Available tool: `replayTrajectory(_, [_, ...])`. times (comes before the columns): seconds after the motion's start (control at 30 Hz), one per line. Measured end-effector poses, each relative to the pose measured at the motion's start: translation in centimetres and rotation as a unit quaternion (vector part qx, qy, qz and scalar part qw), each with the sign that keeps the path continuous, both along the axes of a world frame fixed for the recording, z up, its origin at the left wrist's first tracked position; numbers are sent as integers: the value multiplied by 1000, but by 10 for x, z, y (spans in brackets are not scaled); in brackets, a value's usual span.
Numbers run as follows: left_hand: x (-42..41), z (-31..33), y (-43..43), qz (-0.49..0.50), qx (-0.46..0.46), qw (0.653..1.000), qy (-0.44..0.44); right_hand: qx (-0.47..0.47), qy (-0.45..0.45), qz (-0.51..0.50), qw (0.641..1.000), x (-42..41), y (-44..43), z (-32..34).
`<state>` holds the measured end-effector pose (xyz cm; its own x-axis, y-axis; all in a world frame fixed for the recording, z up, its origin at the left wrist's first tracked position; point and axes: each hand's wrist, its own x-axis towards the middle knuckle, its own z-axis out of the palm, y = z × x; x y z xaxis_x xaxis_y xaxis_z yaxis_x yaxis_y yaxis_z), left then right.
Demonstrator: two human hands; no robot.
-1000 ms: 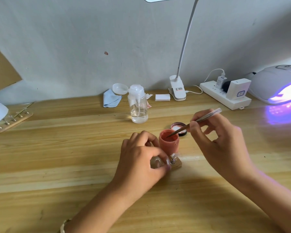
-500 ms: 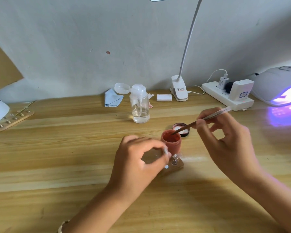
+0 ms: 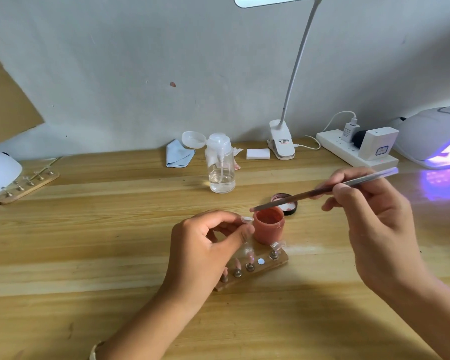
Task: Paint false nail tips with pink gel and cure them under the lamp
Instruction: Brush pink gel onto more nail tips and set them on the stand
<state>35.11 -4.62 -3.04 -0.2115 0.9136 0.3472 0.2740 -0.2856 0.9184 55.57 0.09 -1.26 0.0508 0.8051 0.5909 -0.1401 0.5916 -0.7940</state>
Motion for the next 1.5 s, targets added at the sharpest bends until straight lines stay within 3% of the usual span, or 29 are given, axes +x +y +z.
replayTrajectory(0.33, [-1,-1,-1,-3,7,1000,11,-5,-26,27,999,-3,-3,-4])
replayTrajectory(0.6, [0,-1,-1,-11,0,1000,5,-33,6,-18,999,0,0,-1])
replayTrajectory(0.83, [-1,-2,0,-6,0,1000,10,-1,-19,23,1000,-5,-5,-4])
replayTrajectory(1.07, [0,-1,0,-14,1,1000,10,-18,2,-21,1000,1,-1,-1])
replayTrajectory(1.27, [-1,-2,0,-14,-1,1000,9,10,-29,27,999,-5,-6,-3])
replayTrajectory(1.5, [0,-2,-2,-22,2,1000,18,-3,-1,-31,1000,2,-1,-1])
